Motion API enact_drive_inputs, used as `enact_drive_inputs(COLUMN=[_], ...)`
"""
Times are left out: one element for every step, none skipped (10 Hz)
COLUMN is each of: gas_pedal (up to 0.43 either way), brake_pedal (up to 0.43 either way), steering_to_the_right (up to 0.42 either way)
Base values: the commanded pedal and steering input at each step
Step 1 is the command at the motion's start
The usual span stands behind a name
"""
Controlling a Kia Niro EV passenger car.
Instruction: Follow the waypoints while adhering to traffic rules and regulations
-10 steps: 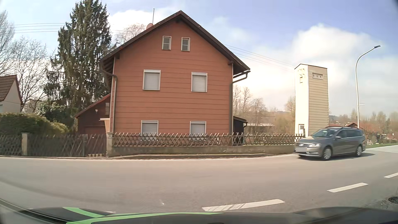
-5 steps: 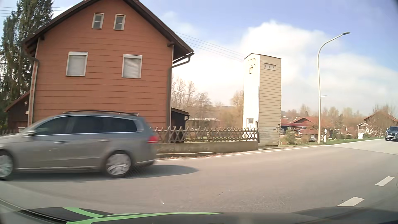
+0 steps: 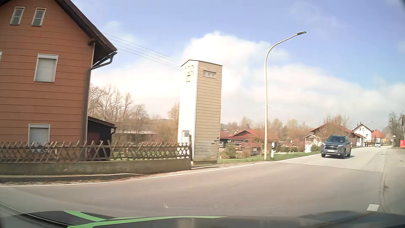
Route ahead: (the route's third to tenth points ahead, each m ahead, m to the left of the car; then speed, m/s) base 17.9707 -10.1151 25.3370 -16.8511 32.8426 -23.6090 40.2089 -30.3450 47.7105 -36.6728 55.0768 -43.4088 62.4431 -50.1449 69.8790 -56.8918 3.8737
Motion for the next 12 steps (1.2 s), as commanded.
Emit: enact_drive_inputs(gas_pedal=[0.0, 0.028, 0.169, 0.177, 0.22, 0.319, 0.37, 0.378, 0.378, 0.378, 0.39, 0.39], brake_pedal=[0.0, 0.0, 0.0, 0.0, 0.0, 0.0, 0.0, 0.0, 0.0, 0.0, 0.0, 0.0], steering_to_the_right=[0.55, 0.526, 0.507, 0.49, 0.472, 0.45, 0.427, 0.389, 0.346, 0.311, 0.276, 0.247])
